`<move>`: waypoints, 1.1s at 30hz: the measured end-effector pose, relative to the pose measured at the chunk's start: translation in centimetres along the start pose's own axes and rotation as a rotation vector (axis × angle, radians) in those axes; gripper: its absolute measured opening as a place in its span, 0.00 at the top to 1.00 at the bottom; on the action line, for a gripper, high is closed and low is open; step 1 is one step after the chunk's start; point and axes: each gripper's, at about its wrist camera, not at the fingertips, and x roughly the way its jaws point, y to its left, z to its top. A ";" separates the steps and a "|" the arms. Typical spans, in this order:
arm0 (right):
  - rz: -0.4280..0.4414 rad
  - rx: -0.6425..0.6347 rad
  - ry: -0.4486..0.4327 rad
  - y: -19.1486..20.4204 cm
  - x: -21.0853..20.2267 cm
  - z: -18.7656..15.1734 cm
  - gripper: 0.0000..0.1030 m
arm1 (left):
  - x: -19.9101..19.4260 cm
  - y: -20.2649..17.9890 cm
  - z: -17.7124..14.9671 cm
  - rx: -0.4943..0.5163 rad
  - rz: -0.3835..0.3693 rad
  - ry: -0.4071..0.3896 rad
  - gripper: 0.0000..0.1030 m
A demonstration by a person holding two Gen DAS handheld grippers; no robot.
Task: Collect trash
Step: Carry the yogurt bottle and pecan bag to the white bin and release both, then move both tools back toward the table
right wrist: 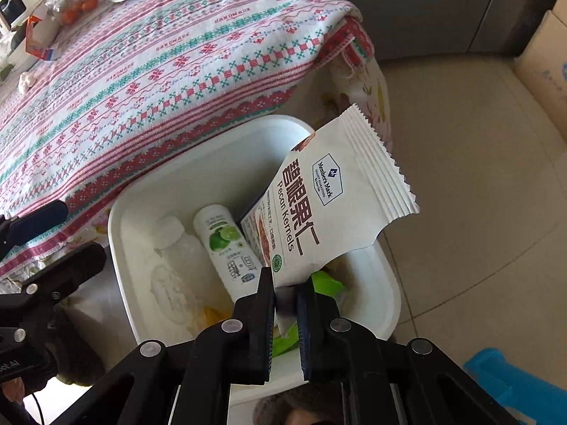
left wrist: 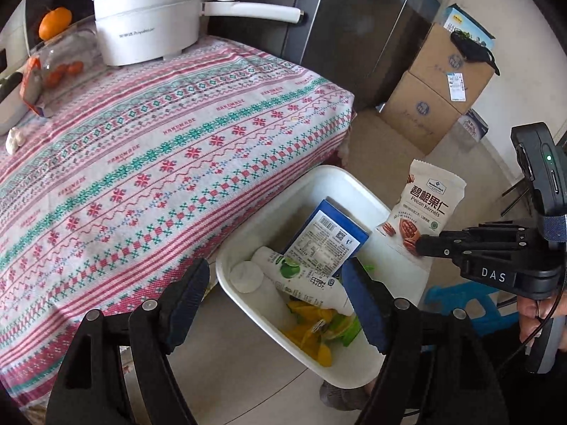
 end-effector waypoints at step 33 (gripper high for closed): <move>0.039 -0.054 -0.100 8.1 -1.8 3.8 0.31 | -7.3 18.9 1.8 -0.271 0.270 -0.074 0.23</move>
